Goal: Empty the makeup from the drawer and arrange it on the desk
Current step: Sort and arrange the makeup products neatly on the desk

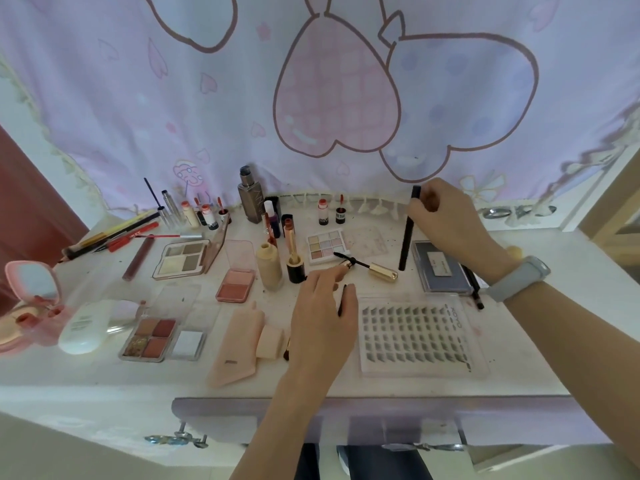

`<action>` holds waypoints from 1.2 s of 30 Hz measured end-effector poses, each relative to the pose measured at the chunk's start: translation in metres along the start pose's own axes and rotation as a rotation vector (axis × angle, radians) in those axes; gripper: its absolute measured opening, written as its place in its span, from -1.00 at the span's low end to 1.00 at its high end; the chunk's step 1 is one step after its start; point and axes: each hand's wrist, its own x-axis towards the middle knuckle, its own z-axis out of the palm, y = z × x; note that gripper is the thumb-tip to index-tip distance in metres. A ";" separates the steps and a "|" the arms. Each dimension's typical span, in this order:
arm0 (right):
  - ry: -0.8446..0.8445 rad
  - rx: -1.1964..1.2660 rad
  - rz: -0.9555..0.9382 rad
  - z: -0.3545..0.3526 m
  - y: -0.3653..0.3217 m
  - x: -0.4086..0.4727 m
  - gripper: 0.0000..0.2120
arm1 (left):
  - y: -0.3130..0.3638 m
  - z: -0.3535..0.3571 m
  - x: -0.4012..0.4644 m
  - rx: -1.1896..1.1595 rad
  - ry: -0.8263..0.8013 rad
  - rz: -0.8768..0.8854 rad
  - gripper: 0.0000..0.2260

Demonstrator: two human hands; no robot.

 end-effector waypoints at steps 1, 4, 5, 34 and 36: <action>-0.025 0.096 0.002 -0.003 -0.006 -0.008 -0.87 | 0.004 0.001 0.001 0.013 0.004 0.025 -0.72; -0.147 0.329 0.021 -0.006 -0.020 -0.033 -0.90 | 0.015 0.001 0.001 0.050 -0.029 0.117 -0.57; -0.192 0.387 0.015 -0.005 -0.023 -0.041 -0.85 | 0.018 0.001 0.000 0.018 -0.073 0.118 -0.62; -0.447 0.642 -0.044 0.033 -0.016 -0.086 -0.77 | -0.007 -0.035 -0.036 0.170 -0.035 -0.084 -0.81; -0.370 0.707 -0.033 0.024 -0.012 -0.077 -0.78 | -0.007 -0.040 -0.036 0.123 -0.071 -0.125 -0.80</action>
